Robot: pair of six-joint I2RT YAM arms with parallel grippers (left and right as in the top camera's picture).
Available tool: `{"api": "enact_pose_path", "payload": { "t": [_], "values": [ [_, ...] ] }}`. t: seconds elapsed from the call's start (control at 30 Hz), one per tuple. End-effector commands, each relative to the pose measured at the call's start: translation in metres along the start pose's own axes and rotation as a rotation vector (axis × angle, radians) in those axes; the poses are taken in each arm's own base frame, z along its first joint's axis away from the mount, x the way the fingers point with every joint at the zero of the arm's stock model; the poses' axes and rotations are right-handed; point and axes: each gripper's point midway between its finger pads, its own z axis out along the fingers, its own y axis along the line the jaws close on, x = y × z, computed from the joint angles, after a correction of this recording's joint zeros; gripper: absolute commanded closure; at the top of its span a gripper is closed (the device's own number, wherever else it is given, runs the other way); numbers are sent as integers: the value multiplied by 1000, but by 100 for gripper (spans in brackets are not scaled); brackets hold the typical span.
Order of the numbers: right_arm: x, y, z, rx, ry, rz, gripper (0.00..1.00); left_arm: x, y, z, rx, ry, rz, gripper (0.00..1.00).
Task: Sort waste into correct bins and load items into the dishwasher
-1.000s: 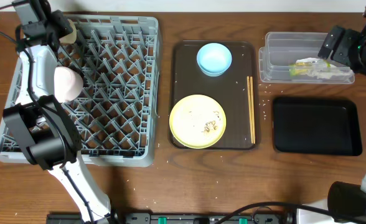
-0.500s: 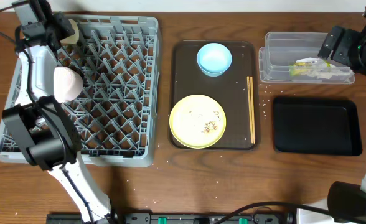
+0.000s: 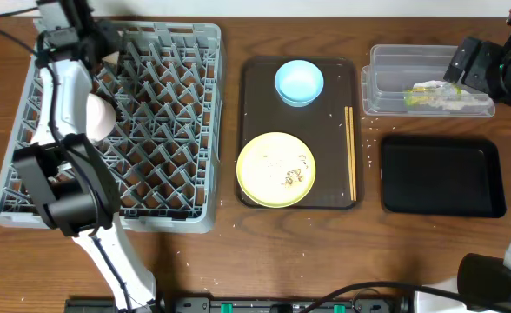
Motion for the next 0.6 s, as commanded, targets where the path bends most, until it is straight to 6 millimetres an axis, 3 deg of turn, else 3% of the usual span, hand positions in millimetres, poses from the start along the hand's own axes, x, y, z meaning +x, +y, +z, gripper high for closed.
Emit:
{"api": "enact_pose_path", "payload": {
  "t": [0.0, 0.17, 0.27, 0.37, 0.5, 0.57],
  "values": [
    [0, -2, 1, 14, -1, -29, 1, 23, 24, 7, -82, 64, -25, 92],
    [0, -2, 1, 14, -1, -32, 1, 31, 24, 6, -94, 93, -27, 93],
    [0, -2, 1, 14, -1, -32, 1, 24, 15, 0, -84, 75, -17, 92],
    [0, -2, 1, 14, -1, -32, 1, -3, 2, -16, -65, 0, 3, 93],
    [0, -2, 1, 13, 0, -31, 1, -53, -17, -53, -34, -163, 36, 92],
    [0, -2, 1, 13, 0, -32, 1, -72, -15, -70, -75, -235, 43, 92]
  ]
}}
